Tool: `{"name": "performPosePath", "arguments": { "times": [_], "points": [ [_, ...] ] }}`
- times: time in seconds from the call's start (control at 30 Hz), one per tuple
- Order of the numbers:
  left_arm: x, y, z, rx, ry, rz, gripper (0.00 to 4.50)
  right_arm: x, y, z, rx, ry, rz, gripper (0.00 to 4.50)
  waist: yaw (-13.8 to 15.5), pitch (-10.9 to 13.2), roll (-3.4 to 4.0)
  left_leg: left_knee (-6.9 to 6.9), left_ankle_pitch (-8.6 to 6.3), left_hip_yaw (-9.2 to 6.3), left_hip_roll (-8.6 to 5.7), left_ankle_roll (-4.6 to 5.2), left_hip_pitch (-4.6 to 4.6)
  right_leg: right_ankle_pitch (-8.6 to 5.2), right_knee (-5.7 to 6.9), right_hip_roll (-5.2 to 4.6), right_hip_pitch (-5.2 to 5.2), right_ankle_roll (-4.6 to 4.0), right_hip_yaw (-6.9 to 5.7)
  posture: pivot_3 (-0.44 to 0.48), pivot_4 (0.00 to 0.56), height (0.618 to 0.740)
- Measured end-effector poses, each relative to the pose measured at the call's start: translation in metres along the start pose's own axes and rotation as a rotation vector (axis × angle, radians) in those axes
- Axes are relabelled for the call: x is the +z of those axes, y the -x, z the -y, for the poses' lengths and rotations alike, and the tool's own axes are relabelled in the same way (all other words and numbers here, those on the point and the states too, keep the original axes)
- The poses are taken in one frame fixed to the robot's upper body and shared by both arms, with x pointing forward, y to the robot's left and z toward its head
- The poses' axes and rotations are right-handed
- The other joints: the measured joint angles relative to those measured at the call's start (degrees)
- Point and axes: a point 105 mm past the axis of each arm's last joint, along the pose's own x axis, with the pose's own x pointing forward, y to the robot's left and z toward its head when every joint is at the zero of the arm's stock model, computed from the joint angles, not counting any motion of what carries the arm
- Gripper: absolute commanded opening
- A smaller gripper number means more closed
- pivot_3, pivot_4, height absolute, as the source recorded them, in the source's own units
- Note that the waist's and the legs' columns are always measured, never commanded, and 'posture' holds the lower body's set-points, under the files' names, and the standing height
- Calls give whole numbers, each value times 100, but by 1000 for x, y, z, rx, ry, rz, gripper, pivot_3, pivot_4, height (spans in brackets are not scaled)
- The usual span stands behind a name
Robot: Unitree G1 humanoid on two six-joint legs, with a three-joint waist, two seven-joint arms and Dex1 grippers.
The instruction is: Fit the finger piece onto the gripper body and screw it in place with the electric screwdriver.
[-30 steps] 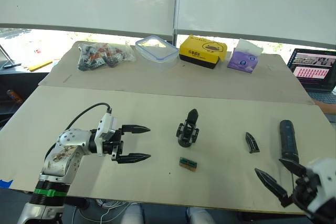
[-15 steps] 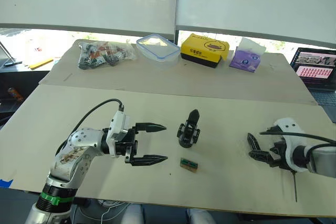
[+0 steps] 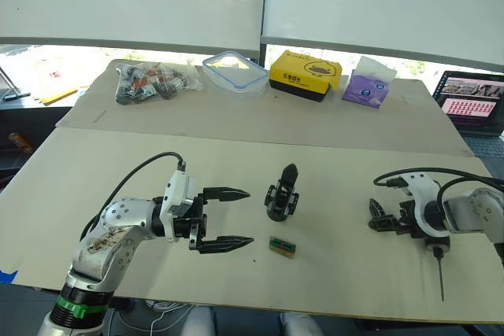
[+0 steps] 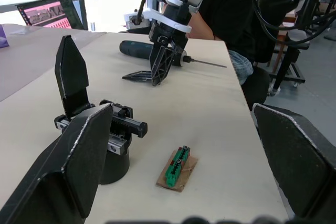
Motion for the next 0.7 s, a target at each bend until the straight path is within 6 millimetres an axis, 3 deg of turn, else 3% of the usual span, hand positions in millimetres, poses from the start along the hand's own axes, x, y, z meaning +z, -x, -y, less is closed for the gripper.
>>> {"name": "performPosePath", "arguments": {
  "times": [0.2,0.3,0.4,0.47,0.53,0.7],
  "points": [
    [-2,2,1,6,6,-14,4500,-3,0,-3,9,33,-8,1202,-21,-1,-2,-2,0,-1,1,0,1,0,1,1,-1,0,0,0,150,740],
    [2,5,-2,35,56,21,4500,-5,1,2,-14,25,24,1125,1,0,-11,-1,0,-1,1,0,0,-1,0,1,-1,1,0,0,150,740],
    [20,7,-16,122,180,143,4500,2,0,1,9,11,193,1125,14,5,-18,3,0,-1,0,0,-6,1,2,1,-4,7,-1,0,150,740],
    [32,6,-25,167,232,223,4500,18,9,-14,68,74,379,1125,6,8,-7,3,0,-1,0,0,-5,5,8,2,-5,20,0,0,150,740],
    [46,-2,-35,208,301,316,4500,33,31,-38,89,244,577,1125,7,10,9,0,0,-4,0,0,-3,17,12,4,-4,55,-1,0,150,740],
    [69,-31,-63,294,415,458,4500,67,74,-116,152,477,1007,1125,-50,12,4,6,0,-12,-1,-1,-2,22,10,10,-1,50,-2,0,150,740]
  ]
}}
